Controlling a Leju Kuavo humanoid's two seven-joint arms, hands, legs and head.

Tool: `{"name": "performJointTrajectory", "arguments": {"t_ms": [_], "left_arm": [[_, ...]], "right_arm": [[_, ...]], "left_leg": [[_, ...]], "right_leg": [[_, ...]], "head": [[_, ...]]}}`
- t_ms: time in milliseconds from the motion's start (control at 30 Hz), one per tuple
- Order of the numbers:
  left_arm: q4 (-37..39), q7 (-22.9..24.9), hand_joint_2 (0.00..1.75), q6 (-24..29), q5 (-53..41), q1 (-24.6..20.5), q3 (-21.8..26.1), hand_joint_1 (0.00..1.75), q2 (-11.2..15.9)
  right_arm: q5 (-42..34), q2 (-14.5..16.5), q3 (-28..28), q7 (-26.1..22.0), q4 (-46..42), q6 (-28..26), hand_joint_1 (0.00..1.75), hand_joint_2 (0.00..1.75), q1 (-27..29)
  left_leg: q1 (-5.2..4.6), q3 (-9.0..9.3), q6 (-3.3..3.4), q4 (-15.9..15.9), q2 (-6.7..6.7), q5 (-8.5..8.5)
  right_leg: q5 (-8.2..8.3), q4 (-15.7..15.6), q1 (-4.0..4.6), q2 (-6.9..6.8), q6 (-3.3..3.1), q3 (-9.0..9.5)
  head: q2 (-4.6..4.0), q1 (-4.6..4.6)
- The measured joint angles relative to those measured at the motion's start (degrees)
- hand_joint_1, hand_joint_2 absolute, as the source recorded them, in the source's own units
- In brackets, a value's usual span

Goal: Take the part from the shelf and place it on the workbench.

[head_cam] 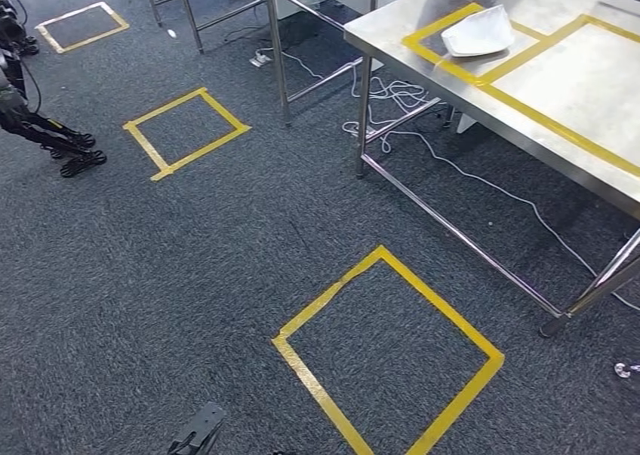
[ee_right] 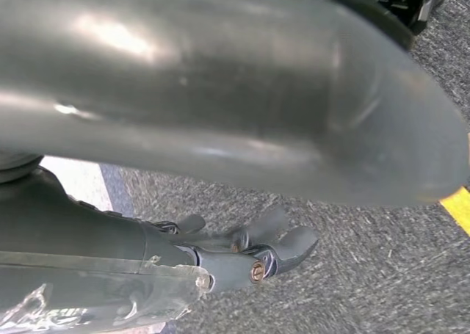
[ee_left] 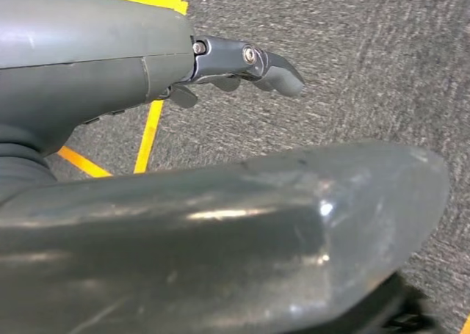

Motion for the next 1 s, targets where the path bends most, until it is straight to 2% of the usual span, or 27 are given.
{"name": "performJointTrajectory", "arguments": {"t_ms": [67,100,133,167,200,233,300,367,400,433,467,500,533,567,600,633,700,767,833,900,933,1000], "left_arm": [[0.0,0.01,0.0,-0.06,-0.18,-0.27,0.02,0.0,-0.01],[0.0,0.01,0.0,-0.08,-0.27,-0.42,0.02,0.0,-0.04],[0.01,0.02,0.0,-0.1,-0.35,-0.48,0.03,0.0,-0.07],[0.01,0.04,0.0,-0.13,-0.4,-0.43,0.07,0.0,-0.09],[0.02,0.07,0.0,-0.15,-0.43,-0.28,0.12,0.0,-0.09],[0.02,0.11,0.0,-0.19,-0.45,-0.14,0.18,0.0,-0.08],[0.02,0.16,0.0,-0.27,-0.46,-0.13,0.26,0.0,-0.13],[0.02,0.16,0.0,-0.33,-0.48,-0.19,0.3,0.0,-0.26],[0.02,0.18,0.0,-0.33,-0.49,-0.14,0.32,0.0,-0.31],[0.02,0.21,0.0,-0.33,-0.5,-0.08,0.33,0.0,-0.34],[0.02,0.24,0.0,-0.33,-0.51,-0.04,0.35,0.0,-0.36],[0.02,0.27,0.0,-0.33,-0.54,-0.04,0.36,0.0,-0.4],[0.02,0.29,0.0,-0.33,-0.56,-0.06,0.36,0.0,-0.43],[0.02,0.3,0.0,-0.33,-0.58,-0.12,0.37,0.0,-0.45],[0.02,0.31,0.0,-0.32,-0.6,-0.16,0.38,0.0,-0.45],[0.02,0.31,0.0,-0.32,-0.61,-0.14,0.39,0.0,-0.44],[0.02,0.32,0.0,-0.31,-0.6,0.0,0.44,0.0,-0.44],[0.02,0.26,0.0,-0.29,-0.51,0.03,0.61,0.0,-0.44],[0.02,0.1,0.0,-0.29,-0.38,-0.2,0.83,0.0,-0.46],[0.02,-0.03,0.0,-0.29,-0.29,-0.27,0.97,0.0,-0.5],[0.02,-0.05,0.0,-0.29,-0.27,-0.24,1.01,0.0,-0.52],[0.02,-0.05,0.0,-0.29,-0.26,-0.21,1.02,0.0,-0.53]], "right_arm": [[0.02,0.0,0.0,0.01,0.0,-0.02,0.0,0.0,-0.03],[0.02,-0.01,0.0,0.02,0.0,-0.05,0.0,0.0,-0.04],[0.02,-0.01,0.0,0.05,0.0,-0.08,0.0,0.0,-0.06],[0.01,-0.01,0.0,0.1,0.0,-0.11,0.0,0.0,-0.09],[0.01,-0.01,0.0,0.14,-0.01,-0.14,0.0,0.0,-0.11],[0.01,0.0,0.0,0.16,-0.01,-0.15,0.0,0.0,-0.13],[0.01,0.0,0.0,0.18,-0.01,-0.17,0.0,0.0,-0.06],[0.01,0.0,0.0,0.25,0.0,-0.17,0.0,0.0,0.04],[0.01,0.0,0.0,0.33,0.0,-0.18,0.0,0.0,0.08],[0.01,0.0,0.0,0.41,0.0,-0.18,0.0,0.0,0.1],[0.01,0.0,0.0,0.48,0.0,-0.18,0.0,0.0,0.1],[0.0,0.0,0.0,0.51,-0.01,-0.19,0.0,0.0,0.09],[-0.01,0.0,0.0,0.51,-0.01,-0.2,0.0,0.0,0.07],[-0.01,0.0,0.0,0.5,-0.01,-0.21,0.0,0.0,0.05],[-0.01,0.0,0.0,0.5,-0.01,-0.21,0.0,0.0,0.02],[-0.02,0.0,0.0,0.5,0.0,-0.22,0.0,0.0,0.01],[0.0,0.0,-0.01,0.49,0.0,-0.22,0.0,0.0,0.02],[0.14,0.0,-0.02,0.48,0.0,-0.22,0.0,0.0,0.02],[0.36,0.0,-0.02,0.47,0.0,-0.22,0.0,0.0,0.09],[0.49,-0.01,-0.02,0.48,0.0,-0.23,0.0,0.0,0.22],[0.51,-0.02,-0.02,0.49,0.0,-0.24,0.0,0.0,0.25],[0.51,-0.02,-0.02,0.49,0.0,-0.24,0.0,0.0,0.25]], "left_leg": [[-0.4,4.06,0.5,-7.31,2.09,2.41],[-0.57,4.95,0.79,-9.14,2.76,2.7],[-0.73,5.15,1.08,-9.87,2.83,2.62],[-0.72,5.02,1.46,-9.95,2.31,2.71],[-0.66,4.96,1.75,-10.04,1.9,2.84],[-0.54,4.93,2.05,-10.12,1.47,2.95],[-0.25,4.9,2.53,-10.21,0.61,3.17],[-0.18,4.8,2.74,-10.2,-0.41,3.24],[-0.16,4.79,2.74,-10.19,-0.92,3.26],[-0.14,4.81,2.71,-10.19,-1.46,3.29],[-0.09,4.86,2.63,-10.17,-2.06,3.33],[0.0,4.92,2.49,-10.16,-2.66,3.37],[0.04,4.9,2.24,-10.12,-3.27,3.41],[0.07,4.76,1.92,-10.03,-3.85,3.47],[0.12,4.54,1.52,-10.01,-4.33,3.6],[0.18,4.3,1.08,-10.07,-4.77,3.79],[0.44,3.97,0.26,-10.34,-5.36,4.14],[0.36,3.06,-0.21,-8.75,-3.95,2.81],[0.18,0.08,-0.37,-2.48,-1.74,-0.92],[0.17,-3.3,-0.46,4.88,-1.0,-4.07],[0.17,-4.21,-0.47,6.93,-0.9,-4.75],[0.17,-4.53,-0.47,7.66,-0.88,-4.91]], "right_leg": [[-0.22,0.18,0.31,-0.85,0.38,0.1],[-0.3,0.24,0.46,-1.25,0.62,0.11],[-0.34,0.26,0.59,-1.69,0.86,0.12],[-0.34,0.19,0.56,-2.13,1.07,0.18],[-0.52,0.31,0.47,-2.08,1.38,0.17],[-1.09,0.94,0.38,-1.49,1.72,-0.05],[-4.1,5.82,0.16,0.64,2.42,-2.16],[-7.66,13.81,0.04,1.85,2.8,-5.82],[-8.29,16.36,-0.01,2.01,2.87,-7.09],[-7.79,16.85,-0.09,2.08,2.88,-7.41],[-6.22,14.88,-0.2,2.21,2.85,-6.55],[-3.99,11.03,-0.36,2.65,2.84,-4.74],[-2.19,6.79,-0.6,3.87,2.89,-2.73],[-1.0,3.29,-0.8,5.07,2.86,-1.06],[-0.49,1.16,-0.91,6.06,2.77,-0.07],[-0.59,0.44,-0.9,6.67,2.55,0.2],[-0.32,0.25,-0.75,5.82,1.67,0.14],[0.05,-0.13,-0.79,4.7,0.76,0.16],[0.22,-0.33,-0.65,3.36,0.3,0.06],[0.22,-0.32,-0.4,2.07,0.13,-0.1],[0.21,-0.32,-0.32,1.69,0.09,-0.13],[0.2,-0.32,-0.28,1.53,0.08,-0.14]], "head": [[0.01,-0.03],[0.01,-0.02],[0.01,0.02],[0.01,0.04],[0.0,0.09],[0.0,0.13],[0.0,0.24],[0.0,0.31],[0.0,0.32],[0.0,0.31],[0.0,0.31],[0.0,0.3],[0.0,0.36],[0.0,0.41],[0.0,0.46],[0.0,0.5],[0.0,0.47],[0.0,0.18],[0.0,-0.21],[0.0,-0.29],[0.0,-0.29],[0.0,-0.29]]}}
